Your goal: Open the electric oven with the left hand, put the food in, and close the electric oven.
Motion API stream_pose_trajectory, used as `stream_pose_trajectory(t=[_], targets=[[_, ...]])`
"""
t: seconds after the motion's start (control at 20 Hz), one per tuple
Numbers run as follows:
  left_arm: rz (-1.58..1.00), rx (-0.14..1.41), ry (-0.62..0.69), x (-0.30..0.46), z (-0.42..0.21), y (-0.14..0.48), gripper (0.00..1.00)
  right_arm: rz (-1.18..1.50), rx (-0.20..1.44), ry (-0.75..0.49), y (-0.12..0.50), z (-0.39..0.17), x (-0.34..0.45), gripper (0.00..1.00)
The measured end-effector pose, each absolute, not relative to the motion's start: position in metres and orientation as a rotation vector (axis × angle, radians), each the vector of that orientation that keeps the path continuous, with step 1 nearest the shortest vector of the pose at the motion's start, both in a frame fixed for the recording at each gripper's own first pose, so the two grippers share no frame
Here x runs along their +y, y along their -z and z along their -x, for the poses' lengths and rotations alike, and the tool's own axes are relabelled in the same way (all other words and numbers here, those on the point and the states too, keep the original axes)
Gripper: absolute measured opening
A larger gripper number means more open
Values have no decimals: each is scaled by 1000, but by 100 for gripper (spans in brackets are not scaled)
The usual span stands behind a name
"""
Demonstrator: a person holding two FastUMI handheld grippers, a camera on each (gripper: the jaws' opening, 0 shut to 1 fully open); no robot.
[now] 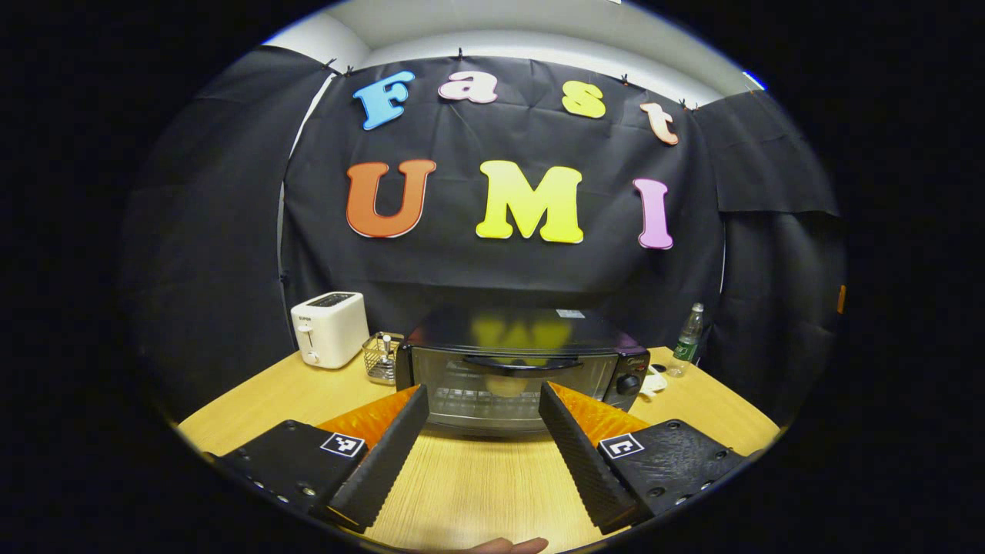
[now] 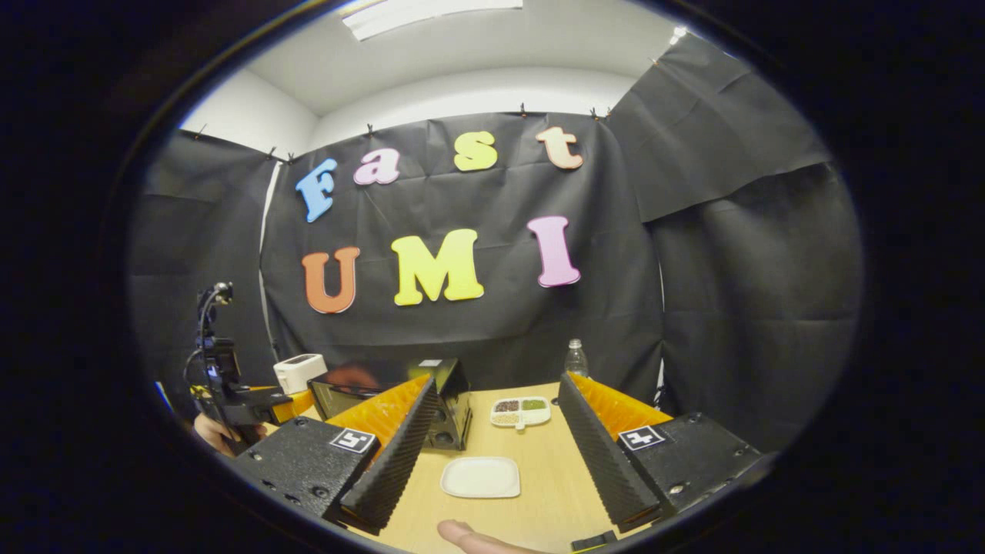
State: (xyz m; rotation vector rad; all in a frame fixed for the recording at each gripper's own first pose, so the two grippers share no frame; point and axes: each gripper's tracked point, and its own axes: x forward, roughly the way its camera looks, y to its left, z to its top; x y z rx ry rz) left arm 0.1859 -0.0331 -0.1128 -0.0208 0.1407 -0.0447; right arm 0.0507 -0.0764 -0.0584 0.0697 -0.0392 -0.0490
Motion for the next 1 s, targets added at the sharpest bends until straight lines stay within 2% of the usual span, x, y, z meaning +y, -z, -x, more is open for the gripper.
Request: stream_pose_trajectory(t=[0.05, 0.1, 0.15, 0.7, 1.0], targets=[[21, 123, 44, -34, -177, 105, 95, -67, -47, 42, 56, -44, -72, 96], [22, 111, 43, -34, -168, 97, 100, -63, -54, 36, 54, -36, -68, 96], [21, 100, 48, -35, -157, 91, 95, -60, -63, 29, 51, -28, -65, 96], [15, -72, 87, -56, -45, 3, 95, -2, -145, 26, 36, 44, -51, 96], [38, -74, 85, -58, -11, 9, 94, -1, -128, 13, 46, 41, -43, 96]])
